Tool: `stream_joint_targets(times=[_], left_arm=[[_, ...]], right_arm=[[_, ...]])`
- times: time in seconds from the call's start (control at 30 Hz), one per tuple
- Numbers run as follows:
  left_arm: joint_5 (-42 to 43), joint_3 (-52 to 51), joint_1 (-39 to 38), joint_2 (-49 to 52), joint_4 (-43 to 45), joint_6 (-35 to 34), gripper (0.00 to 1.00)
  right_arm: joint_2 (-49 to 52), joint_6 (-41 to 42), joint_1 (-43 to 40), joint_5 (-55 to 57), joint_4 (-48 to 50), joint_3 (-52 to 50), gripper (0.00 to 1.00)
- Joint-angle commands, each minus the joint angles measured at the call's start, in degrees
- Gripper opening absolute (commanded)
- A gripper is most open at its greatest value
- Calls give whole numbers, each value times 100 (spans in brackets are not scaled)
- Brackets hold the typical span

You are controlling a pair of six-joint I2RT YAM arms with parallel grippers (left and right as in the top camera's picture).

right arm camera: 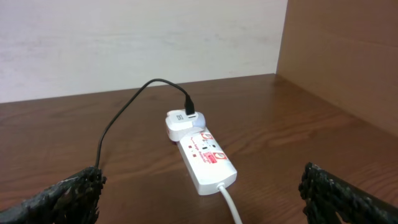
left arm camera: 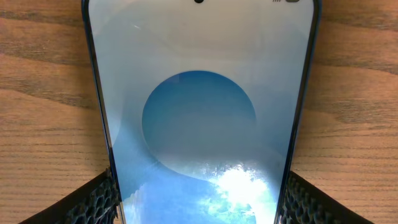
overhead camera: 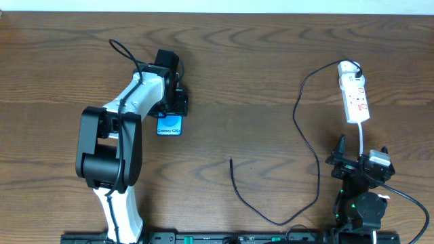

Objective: Plug charger to phone and switch on socket
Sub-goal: 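Lift the phone with the left gripper and raise it upright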

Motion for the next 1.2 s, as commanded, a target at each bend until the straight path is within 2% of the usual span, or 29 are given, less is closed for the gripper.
stream_joint_targets(times=[0.0,0.67,1.17], left_arm=[[28,37,9,-153,-20,76,7],[31,118,9,-186,-72,76,7],[31,181,9,-649,-92,76,7]], right_arm=[[-46,83,-33,50,-17,-7,99],[-46,83,-35,50,-17,-7,99],[-46,83,-35,48,-17,-7,99]])
